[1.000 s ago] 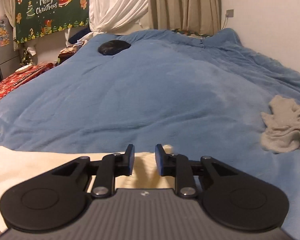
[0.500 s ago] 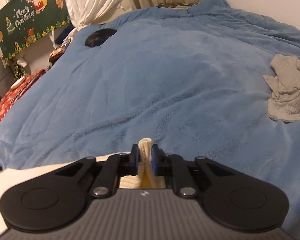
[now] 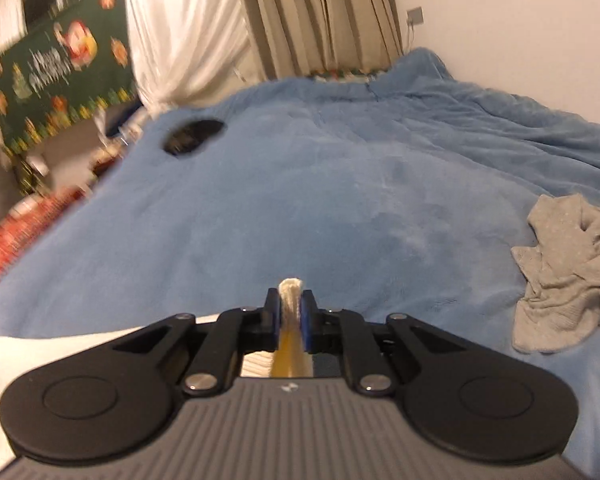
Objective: Fold clothes
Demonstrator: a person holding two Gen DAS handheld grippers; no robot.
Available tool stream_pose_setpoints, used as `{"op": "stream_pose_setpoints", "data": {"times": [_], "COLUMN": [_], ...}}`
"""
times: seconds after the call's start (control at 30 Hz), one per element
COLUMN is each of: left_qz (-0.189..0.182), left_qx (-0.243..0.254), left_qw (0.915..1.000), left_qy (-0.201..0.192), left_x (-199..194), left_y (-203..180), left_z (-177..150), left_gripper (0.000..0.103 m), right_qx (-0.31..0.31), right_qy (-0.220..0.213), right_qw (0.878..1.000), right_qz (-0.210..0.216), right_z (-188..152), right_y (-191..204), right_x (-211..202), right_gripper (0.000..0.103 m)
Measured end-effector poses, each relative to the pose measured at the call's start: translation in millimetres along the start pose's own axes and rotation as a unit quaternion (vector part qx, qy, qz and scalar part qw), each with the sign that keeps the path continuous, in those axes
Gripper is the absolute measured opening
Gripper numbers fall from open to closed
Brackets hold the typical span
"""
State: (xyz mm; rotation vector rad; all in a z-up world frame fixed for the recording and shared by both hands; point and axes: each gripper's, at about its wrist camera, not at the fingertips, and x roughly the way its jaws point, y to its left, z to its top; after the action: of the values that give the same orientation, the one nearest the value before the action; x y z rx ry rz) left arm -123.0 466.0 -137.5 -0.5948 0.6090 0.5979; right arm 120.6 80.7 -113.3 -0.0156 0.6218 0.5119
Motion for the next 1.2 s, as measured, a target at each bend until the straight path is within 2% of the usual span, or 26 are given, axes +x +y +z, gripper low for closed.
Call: {"op": "stream_pose_setpoints", "data": {"times": [0.1,0.13,0.17,0.23,0.3,0.37,0.43,0.47,0.6,0.67,0.77,0.87,0.93,0.97,1.1,1.13,1.2], "left_qz": [0.027,0.030,0.031,0.029,0.029,0.014,-0.022,-0.046,-0.135,-0.149,-0.146,-0.120,-0.110,-0.107,-0.059,-0.049,-0.045], "left_qx": [0.018,0.019,0.019,0.005,-0.001,0.020,0.031,0.031,0.033,0.040,0.044,0.039,0.032,0.027,0.030,0.030,0.021], "left_qw": [0.9988,0.9983,0.9981,0.9986,0.9994,0.9996,0.9991,0.9984,0.9898,0.9866,0.9855,0.9883,0.9898,0.9904,0.9952,0.9958,0.9962], "left_qy": [0.037,0.046,0.049,0.044,0.017,-0.011,-0.019,-0.009,0.031,0.053,0.075,0.085,0.085,0.084,0.073,0.071,0.071], "left_x": [43.6,51.2,52.5,43.3,23.9,3.6,-8.8,-6.6,3.8,22.3,52.9,72.6,77.6,77.2,71.0,69.8,71.5], "left_y": [-2.0,0.5,2.2,8.5,13.4,7.9,-6.2,-20.4,-77.8,-105.2,-130.6,-130.0,-121.8,-115.6,-79.5,-67.9,-46.4], "left_z": [-8.2,-9.2,-8.4,-3.8,1.4,6.1,8.2,5.8,-5.4,-19.1,-38.4,-50.7,-54.0,-52.3,-40.1,-37.1,-28.3], "left_gripper": [0.006,0.007,0.011,0.015,0.016,0.015,0.013,0.008,0.007,0.007,0.007,0.007,0.005,0.003,0.003,0.003,0.003], "right_qx": [-0.025,-0.028,-0.022,0.001,0.016,0.010,-0.008,-0.023,-0.072,-0.098,-0.129,-0.124,-0.102,-0.092,-0.057,-0.046,-0.034], "right_qy": [0.022,0.024,0.019,-0.002,-0.029,-0.048,-0.059,-0.060,-0.043,-0.021,0.007,0.042,0.039,0.032,0.000,0.002,-0.001], "right_qw": [0.999,0.999,0.999,0.999,0.999,0.999,0.998,0.998,0.993,0.991,0.989,0.991,0.993,0.995,0.998,0.999,0.999], "right_qz": [-0.024,-0.028,-0.029,-0.035,-0.040,-0.022,0.002,0.019,0.077,0.083,0.068,0.040,0.041,0.034,-0.018,-0.016,-0.018], "right_z": [-6.8,-9.4,-9.0,-5.5,-1.5,4.1,9.4,10.5,-0.4,-11.5,-29.3,-51.5,-59.4,-58.3,-46.5,-42.7,-37.7], "right_y": [1.4,-0.2,-4.4,-14.6,-19.0,-14.3,-0.4,12.3,75.6,105.7,132.3,130.6,119.7,113.6,82.0,71.0,54.2], "right_x": [36.6,42.2,40.4,26.5,8.8,-5.5,-13.6,-14.1,3.8,21.2,44.8,65.2,65.0,63.1,60.0,61.0,61.3], "right_gripper": [0.013,0.018,0.033,0.046,0.044,0.018,0.014,0.013,0.014,0.014,0.014,0.014,0.013,0.008,0.005,0.000,0.000]}}
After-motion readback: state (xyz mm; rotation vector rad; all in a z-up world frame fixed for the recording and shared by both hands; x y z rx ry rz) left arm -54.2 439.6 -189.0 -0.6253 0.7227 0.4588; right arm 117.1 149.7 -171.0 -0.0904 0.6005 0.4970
